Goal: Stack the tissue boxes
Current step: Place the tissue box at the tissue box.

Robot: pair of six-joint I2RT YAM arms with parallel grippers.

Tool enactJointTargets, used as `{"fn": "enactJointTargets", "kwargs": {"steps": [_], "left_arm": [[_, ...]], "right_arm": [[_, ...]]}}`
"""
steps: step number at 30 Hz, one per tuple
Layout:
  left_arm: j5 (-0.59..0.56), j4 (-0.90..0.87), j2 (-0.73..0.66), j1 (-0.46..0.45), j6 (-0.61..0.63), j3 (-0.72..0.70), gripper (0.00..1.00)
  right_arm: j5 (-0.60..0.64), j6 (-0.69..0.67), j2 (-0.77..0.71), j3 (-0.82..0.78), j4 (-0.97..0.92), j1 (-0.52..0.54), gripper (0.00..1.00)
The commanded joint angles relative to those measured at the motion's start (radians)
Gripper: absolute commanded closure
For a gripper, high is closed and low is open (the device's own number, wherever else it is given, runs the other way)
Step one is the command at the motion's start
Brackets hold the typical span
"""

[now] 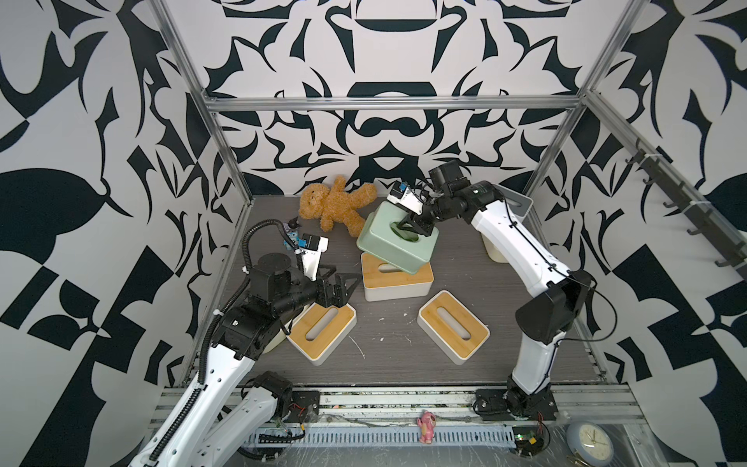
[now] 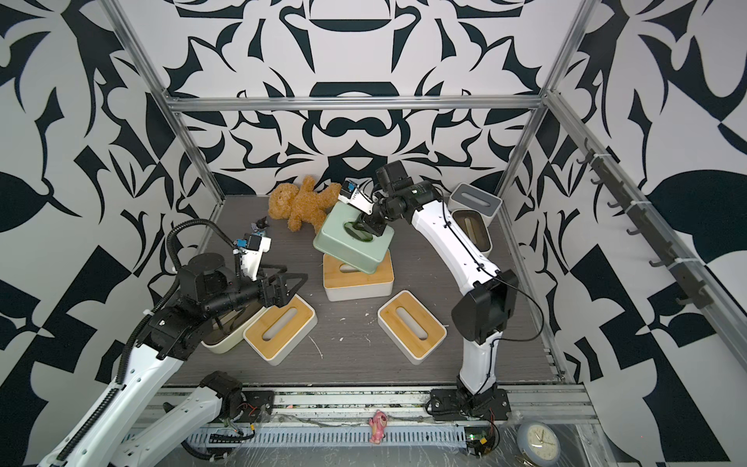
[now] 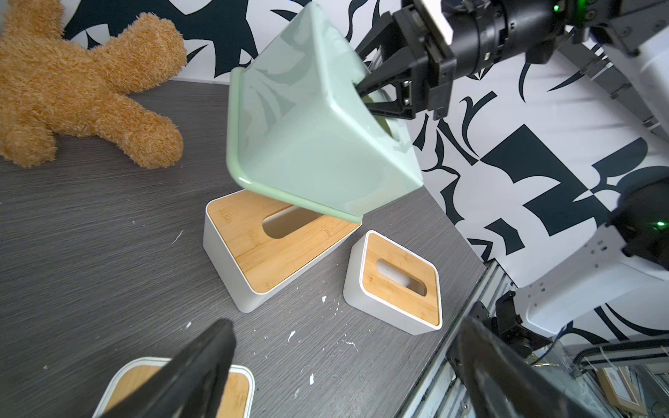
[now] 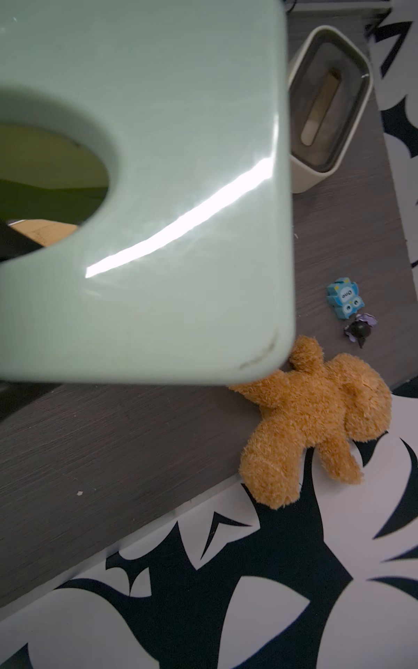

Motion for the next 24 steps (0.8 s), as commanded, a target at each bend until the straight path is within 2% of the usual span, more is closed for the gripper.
{"fn": "enactJointTargets", "kwargs": {"steps": [1,6,24], "left_arm": [[0.017,0.005,-0.018,-0.001,-0.008,-0.017,0.01],[0.013,-0.017,-0.04,-0.001,-0.011,-0.038,0.01],[0.009,-0.012,-0.057,-0.001,-0.034,-0.076,0.01]], "right_arm": [[0.007,-0.169,0.031,0.117,-0.168,0.003,0.76],[0.008,-0.344,0.095,0.184,-0.296,0.017,0.77],[0.087,-0.404,0.221,0.234,-0.309,0.072,0.75]]}}
